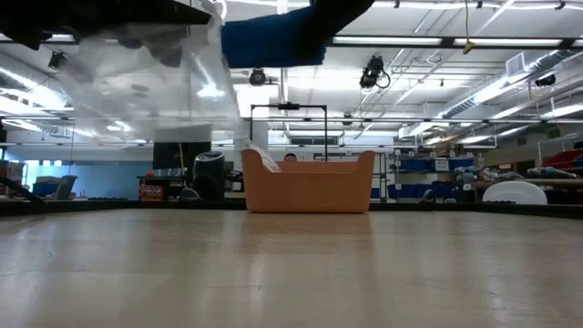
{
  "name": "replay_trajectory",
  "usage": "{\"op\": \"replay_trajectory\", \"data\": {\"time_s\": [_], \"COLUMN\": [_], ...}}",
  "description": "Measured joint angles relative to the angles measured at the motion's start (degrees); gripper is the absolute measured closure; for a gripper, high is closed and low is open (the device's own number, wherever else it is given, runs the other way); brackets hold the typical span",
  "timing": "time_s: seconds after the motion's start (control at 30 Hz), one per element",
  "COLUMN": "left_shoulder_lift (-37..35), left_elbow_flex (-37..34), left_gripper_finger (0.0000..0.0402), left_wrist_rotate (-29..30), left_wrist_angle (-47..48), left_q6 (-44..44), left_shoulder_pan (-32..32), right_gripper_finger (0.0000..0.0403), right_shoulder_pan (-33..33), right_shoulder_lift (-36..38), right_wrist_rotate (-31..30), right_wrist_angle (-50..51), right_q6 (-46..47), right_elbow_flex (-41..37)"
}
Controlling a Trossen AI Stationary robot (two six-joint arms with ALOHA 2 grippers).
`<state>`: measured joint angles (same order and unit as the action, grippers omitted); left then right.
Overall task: Roll bandage
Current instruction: Put the blue bandage into the transparent zip bag
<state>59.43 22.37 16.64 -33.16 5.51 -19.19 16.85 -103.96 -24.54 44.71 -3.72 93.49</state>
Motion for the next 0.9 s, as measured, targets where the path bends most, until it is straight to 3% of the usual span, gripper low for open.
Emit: {"op": "replay_trajectory", "data": {"time_s": [0.23, 0.43, 0.73, 0.9], "left_shoulder_lift": [4.1, 4.7, 4.7, 4.7], "left_elbow_flex": [4.9, 6.1, 6.1, 6.1], "left_gripper_finger": [0.0400, 0.0399, 0.0400, 0.0400], "left_wrist_rotate": [-2.8, 1.0, 3.0, 0.7], "left_wrist_angle": [3.4, 4.7, 4.8, 4.7], "left_q6": [0.4, 1.8, 1.2, -0.1], "left_shoulder_pan": [0.0, 0.0, -0.1, 0.0], "right_gripper_finger": [0.0355, 0.0355, 0.0355, 0.0355], "right_shoulder_pan": [-2.3, -0.5, 3.8, 3.3], "right_shoulder_lift": [0.0, 0.0, 0.0, 0.1], "right_wrist_rotate": [0.8, 4.5, 2.2, 0.6], "right_wrist_angle": [-0.1, 0.3, 1.6, -0.6], "right_q6": [0.9, -1.3, -0.3, -0.2], "right_elbow_flex": [0.0, 0.0, 0.0, 0.0]}}
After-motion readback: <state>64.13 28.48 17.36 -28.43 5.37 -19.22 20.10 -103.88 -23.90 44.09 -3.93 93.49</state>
